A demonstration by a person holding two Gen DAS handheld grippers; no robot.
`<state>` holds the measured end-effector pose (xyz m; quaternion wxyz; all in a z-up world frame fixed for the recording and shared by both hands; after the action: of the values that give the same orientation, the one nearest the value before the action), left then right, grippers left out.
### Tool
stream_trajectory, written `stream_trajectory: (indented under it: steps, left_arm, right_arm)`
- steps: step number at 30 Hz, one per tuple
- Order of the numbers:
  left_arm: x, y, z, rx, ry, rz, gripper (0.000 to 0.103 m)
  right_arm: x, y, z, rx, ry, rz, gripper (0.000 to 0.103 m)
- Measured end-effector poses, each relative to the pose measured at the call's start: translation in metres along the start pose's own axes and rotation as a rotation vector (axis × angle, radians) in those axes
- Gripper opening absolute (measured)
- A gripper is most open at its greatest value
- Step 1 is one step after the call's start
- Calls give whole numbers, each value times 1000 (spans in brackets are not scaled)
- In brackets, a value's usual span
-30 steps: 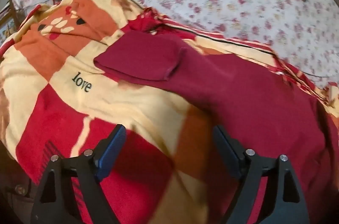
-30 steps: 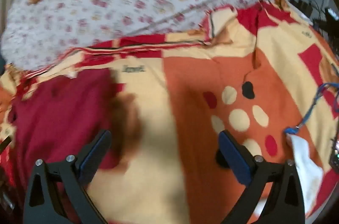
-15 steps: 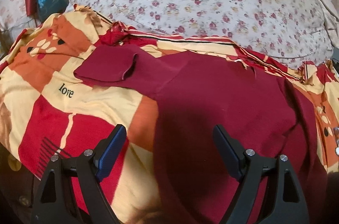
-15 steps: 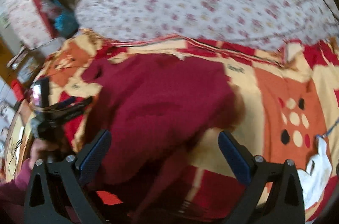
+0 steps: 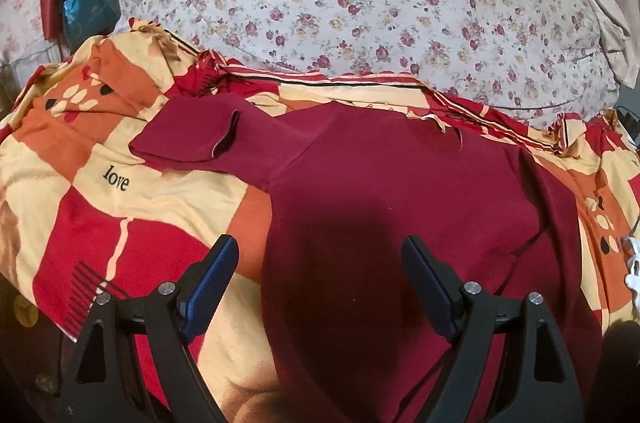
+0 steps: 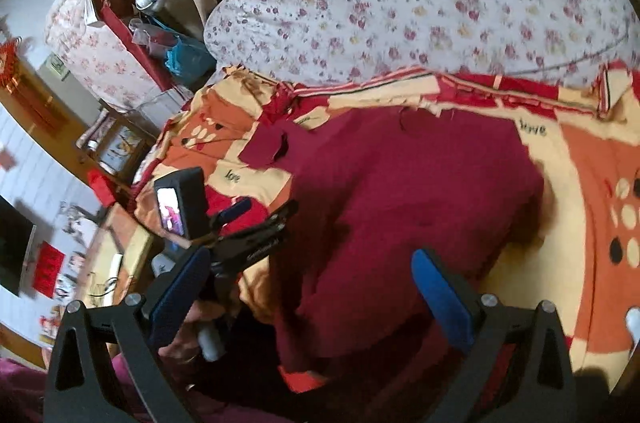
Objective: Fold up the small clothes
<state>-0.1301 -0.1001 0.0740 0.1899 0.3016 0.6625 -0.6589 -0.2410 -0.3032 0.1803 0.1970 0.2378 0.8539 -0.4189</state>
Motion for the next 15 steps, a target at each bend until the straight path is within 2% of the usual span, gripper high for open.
stream_trajectory:
  steps: [2,5,8,12,15]
  left_arm:
    - [0,0,1,-7,3,0,66]
    - [-1,1,1,-9,8,-3,66]
    - [-1,2,1,-4,3,-5,66]
    - [-3,3,0,7,-9,-14,66]
    - [-4,2,-1,15,-16,-9,66]
  right_arm:
    - [-3,-1,0,-7,7,2,103]
    - [-17,1,-12,-84,42,7,103]
    - [-31,-12,-36,-165,0,35,103]
    - [-50,-24,-64,-176,-70,77,103]
    - [-57,-30,-71,-198,-62,97,103]
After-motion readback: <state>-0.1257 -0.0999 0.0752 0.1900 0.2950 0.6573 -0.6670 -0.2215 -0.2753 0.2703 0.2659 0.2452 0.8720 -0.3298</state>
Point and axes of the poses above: each gripper's, at about its wrist camera, not at the fingertips, and y roughly the way its jaws point, z to its right, x to its underside, the point moved 2 cm from there along y, roughly the way its jaws point, and after that the axes turned 9 degrees about -x, right-handed, at the moved point
